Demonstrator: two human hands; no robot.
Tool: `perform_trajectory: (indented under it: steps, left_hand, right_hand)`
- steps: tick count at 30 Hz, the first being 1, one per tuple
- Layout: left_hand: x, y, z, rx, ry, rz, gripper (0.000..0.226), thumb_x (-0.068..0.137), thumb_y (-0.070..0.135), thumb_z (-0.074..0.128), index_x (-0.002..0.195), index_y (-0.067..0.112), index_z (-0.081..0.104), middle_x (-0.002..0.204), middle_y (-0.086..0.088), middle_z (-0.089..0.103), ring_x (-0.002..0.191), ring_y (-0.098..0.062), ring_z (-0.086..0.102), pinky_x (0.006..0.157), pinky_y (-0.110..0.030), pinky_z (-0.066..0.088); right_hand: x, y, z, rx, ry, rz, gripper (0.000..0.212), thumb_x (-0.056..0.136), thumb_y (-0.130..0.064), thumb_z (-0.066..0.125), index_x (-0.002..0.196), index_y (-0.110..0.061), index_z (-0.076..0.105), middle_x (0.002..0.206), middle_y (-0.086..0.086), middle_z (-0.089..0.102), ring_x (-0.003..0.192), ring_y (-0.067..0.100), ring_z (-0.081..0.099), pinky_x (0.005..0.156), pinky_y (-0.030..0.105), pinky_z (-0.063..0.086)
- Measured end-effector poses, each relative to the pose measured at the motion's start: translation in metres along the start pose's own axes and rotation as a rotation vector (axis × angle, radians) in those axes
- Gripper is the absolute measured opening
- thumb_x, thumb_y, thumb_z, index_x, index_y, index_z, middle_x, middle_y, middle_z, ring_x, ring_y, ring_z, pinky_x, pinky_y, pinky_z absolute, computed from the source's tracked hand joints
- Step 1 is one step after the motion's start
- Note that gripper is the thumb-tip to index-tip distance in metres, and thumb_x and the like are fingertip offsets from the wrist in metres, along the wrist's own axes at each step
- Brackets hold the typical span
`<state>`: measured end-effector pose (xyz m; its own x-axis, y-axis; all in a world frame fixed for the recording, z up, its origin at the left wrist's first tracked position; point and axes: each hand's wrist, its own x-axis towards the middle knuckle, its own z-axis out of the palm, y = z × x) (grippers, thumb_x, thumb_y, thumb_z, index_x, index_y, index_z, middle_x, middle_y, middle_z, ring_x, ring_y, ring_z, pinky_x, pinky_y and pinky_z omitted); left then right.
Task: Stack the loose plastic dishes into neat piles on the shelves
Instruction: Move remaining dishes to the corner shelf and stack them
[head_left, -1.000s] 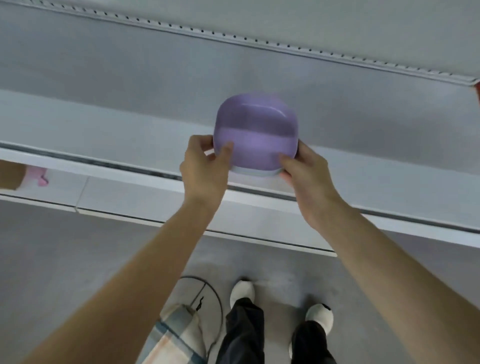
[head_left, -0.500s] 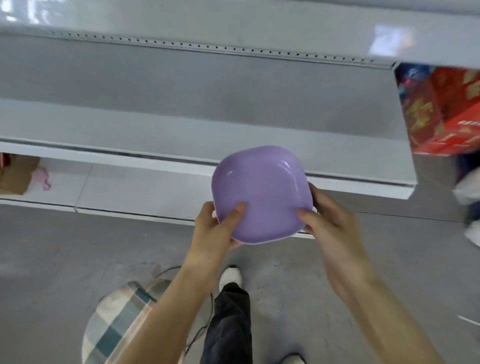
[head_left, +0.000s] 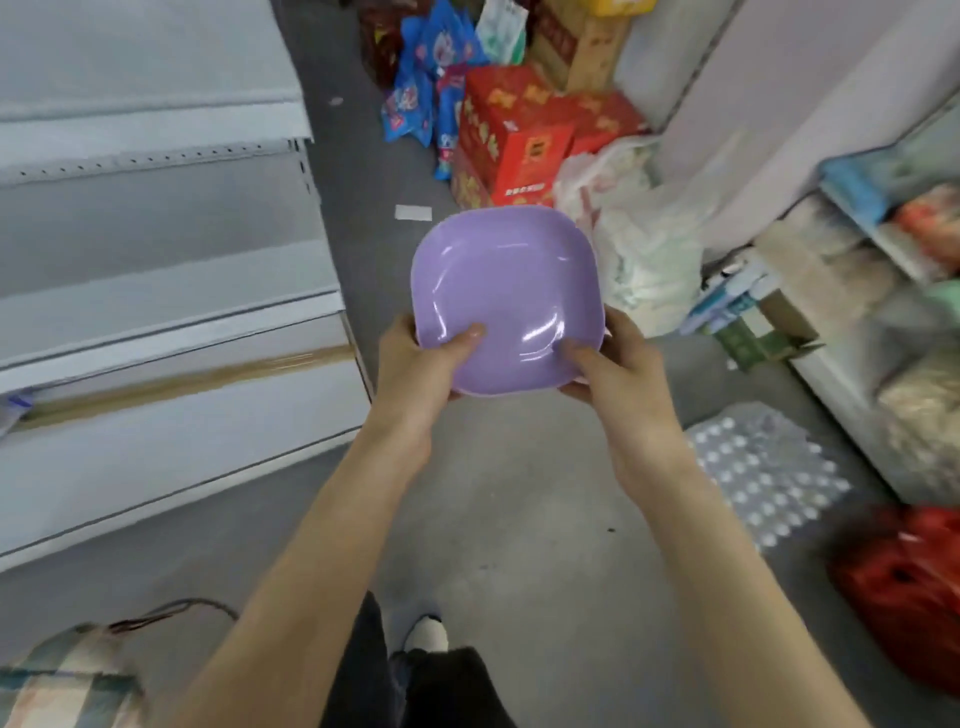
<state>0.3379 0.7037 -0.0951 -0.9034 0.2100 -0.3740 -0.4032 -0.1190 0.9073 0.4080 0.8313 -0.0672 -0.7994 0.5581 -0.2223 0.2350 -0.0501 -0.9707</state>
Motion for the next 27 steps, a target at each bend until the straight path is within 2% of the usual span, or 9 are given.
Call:
perform_trajectory:
  steps: [3,5,8,10,14,17,21,24,27]
  left_hand:
    - [-0.03,0.015,0.066,0.028,-0.132,-0.007,0.033,0.08,0.009,0.07,0.112,0.012,0.062,0.105,-0.004,0.071,0.096,-0.021,0.068,0.078,-0.04,0.056]
    - [-0.041,0.024,0.102,0.074,-0.228,0.01,0.028,0.081,0.01,0.069,0.107,0.017,0.063,0.101,0.0,0.072,0.091,-0.017,0.069,0.076,-0.036,0.057]
    - [-0.038,0.037,0.149,0.144,-0.335,0.023,0.019,0.083,0.012,0.068,0.099,0.021,0.064,0.095,0.005,0.072,0.084,-0.011,0.069,0.075,-0.032,0.057]
    - [-0.028,0.046,0.18,0.233,-0.415,0.003,0.019,0.083,0.013,0.067,0.102,0.018,0.065,0.096,0.003,0.073,0.087,-0.013,0.069,0.078,-0.032,0.057]
    - [0.003,0.052,0.248,0.264,-0.621,-0.144,0.017,0.082,0.008,0.067,0.098,0.015,0.067,0.096,0.0,0.074,0.09,-0.015,0.07,0.083,-0.031,0.056]
    - [0.035,0.048,0.311,0.16,-0.622,-0.236,0.014,0.08,0.011,0.069,0.094,0.014,0.069,0.095,-0.001,0.074,0.087,-0.015,0.071,0.082,-0.032,0.055]
    - [0.077,0.042,0.398,0.272,-0.566,-0.174,0.011,0.077,0.013,0.074,0.084,0.017,0.066,0.077,0.005,0.072,0.069,-0.008,0.069,0.06,-0.02,0.054]
    - [0.105,0.048,0.467,0.344,-0.626,-0.131,0.013,0.077,0.011,0.075,0.079,0.02,0.065,0.079,0.003,0.07,0.072,-0.011,0.066,0.059,-0.02,0.051]
    - [0.127,0.051,0.534,0.388,-0.681,-0.125,0.014,0.076,0.01,0.075,0.079,0.02,0.065,0.082,0.001,0.07,0.076,-0.015,0.066,0.063,-0.024,0.052]
  right_hand:
    - [-0.003,-0.034,-0.068,-0.005,0.064,-0.017,0.036,0.085,-0.005,0.062,0.12,-0.013,0.056,0.101,-0.002,0.067,0.086,0.007,0.066,0.074,0.026,0.054]
    - [-0.001,-0.052,-0.103,0.024,0.118,-0.026,0.032,0.083,-0.006,0.066,0.113,-0.013,0.059,0.107,0.004,0.068,0.096,0.017,0.066,0.08,0.029,0.053]
    - [0.009,-0.063,-0.145,0.096,0.225,-0.033,0.027,0.082,-0.006,0.067,0.109,-0.008,0.063,0.105,0.009,0.069,0.096,0.023,0.066,0.079,0.03,0.053]
    - [0.02,-0.062,-0.169,0.152,0.3,-0.02,0.027,0.081,-0.006,0.068,0.108,-0.007,0.064,0.104,0.01,0.07,0.094,0.024,0.067,0.079,0.032,0.054]
    - [0.057,-0.056,-0.219,0.246,0.395,0.029,0.023,0.078,-0.005,0.071,0.098,-0.014,0.065,0.102,0.011,0.07,0.093,0.027,0.067,0.082,0.038,0.054]
    - [0.096,-0.053,-0.257,0.235,0.435,0.034,0.031,0.076,-0.006,0.073,0.105,-0.01,0.064,0.104,0.011,0.07,0.094,0.025,0.067,0.081,0.035,0.054]
    - [0.152,-0.061,-0.318,0.224,0.464,0.129,0.04,0.074,-0.01,0.076,0.111,-0.01,0.062,0.106,0.011,0.07,0.097,0.026,0.067,0.088,0.042,0.054]
    - [0.199,-0.083,-0.369,0.275,0.444,0.176,0.042,0.071,-0.015,0.077,0.111,-0.012,0.064,0.104,0.007,0.072,0.096,0.024,0.068,0.082,0.036,0.055]
    - [0.243,-0.097,-0.412,0.256,0.586,0.169,0.031,0.071,-0.019,0.079,0.099,-0.019,0.066,0.093,0.001,0.073,0.084,0.017,0.069,0.072,0.028,0.054]
